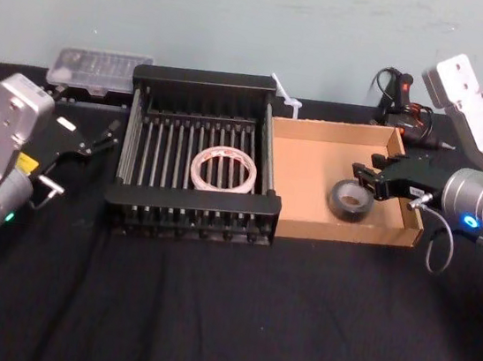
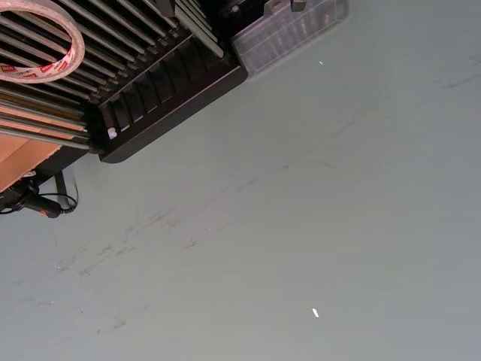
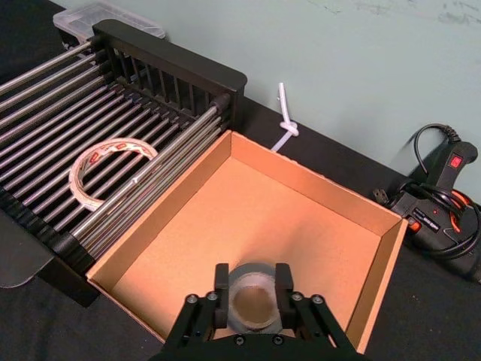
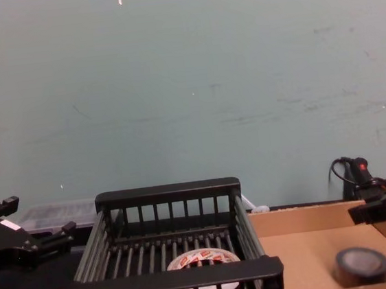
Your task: Pick up the white tape and place it into the black box , Pick up the silver tape and place it into the brown box.
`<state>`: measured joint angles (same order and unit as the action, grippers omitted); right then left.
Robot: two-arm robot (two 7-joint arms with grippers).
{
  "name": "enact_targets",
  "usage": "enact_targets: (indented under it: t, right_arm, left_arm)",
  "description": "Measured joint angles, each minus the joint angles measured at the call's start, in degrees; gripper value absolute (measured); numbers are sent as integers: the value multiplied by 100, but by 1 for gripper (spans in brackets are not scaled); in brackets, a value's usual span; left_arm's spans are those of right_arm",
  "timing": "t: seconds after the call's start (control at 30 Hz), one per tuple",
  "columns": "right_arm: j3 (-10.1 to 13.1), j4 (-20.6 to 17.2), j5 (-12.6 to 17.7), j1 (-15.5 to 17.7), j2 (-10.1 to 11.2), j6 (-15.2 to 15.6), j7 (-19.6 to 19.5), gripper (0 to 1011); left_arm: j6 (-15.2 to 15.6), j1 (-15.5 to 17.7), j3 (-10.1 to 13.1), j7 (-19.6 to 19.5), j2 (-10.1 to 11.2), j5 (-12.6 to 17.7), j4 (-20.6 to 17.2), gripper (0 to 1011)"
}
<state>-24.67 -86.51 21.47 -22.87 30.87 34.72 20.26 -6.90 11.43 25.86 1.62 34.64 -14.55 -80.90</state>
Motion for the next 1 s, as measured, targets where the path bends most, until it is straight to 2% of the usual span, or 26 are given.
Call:
enact_targets:
  t: [0.03,0.1,0.13,0.23,0.33,0.43,0.6,0.73,0.83,1.0]
  right_arm:
    - [-1,-1,0,1,0,0,1,386]
    - [-2,-2,0,2,2,0,3,426]
    - [-3,-3,1,2,2,0,4,487]
    - [-4,-4,2,3,3,0,5,547]
    - [-6,-6,3,4,5,0,7,691]
    - [-7,-7,4,3,6,0,8,746]
    - [-8,-10,8,3,8,1,8,922]
    - [-8,-10,9,3,9,1,8,1000]
    - [-8,-10,9,4,10,1,9,1002]
    - [158,-96,-66,146,-66,-145,-210,1002]
  left_arm:
    - [0,0,0,0,0,0,0,1001]
    - [0,0,0,0,0,0,-1,1001]
    - [0,0,0,0,0,0,0,1001]
    - [0,0,0,0,0,0,0,1001]
    - [0,0,1,0,0,0,0,1001]
    - [0,0,0,0,0,0,0,1001]
    - [0,0,0,0,0,0,0,1001]
    - [0,0,0,0,0,0,0,1001]
    - [0,0,0,0,0,0,0,1001]
    - [0,0,1,0,0,0,0,1001]
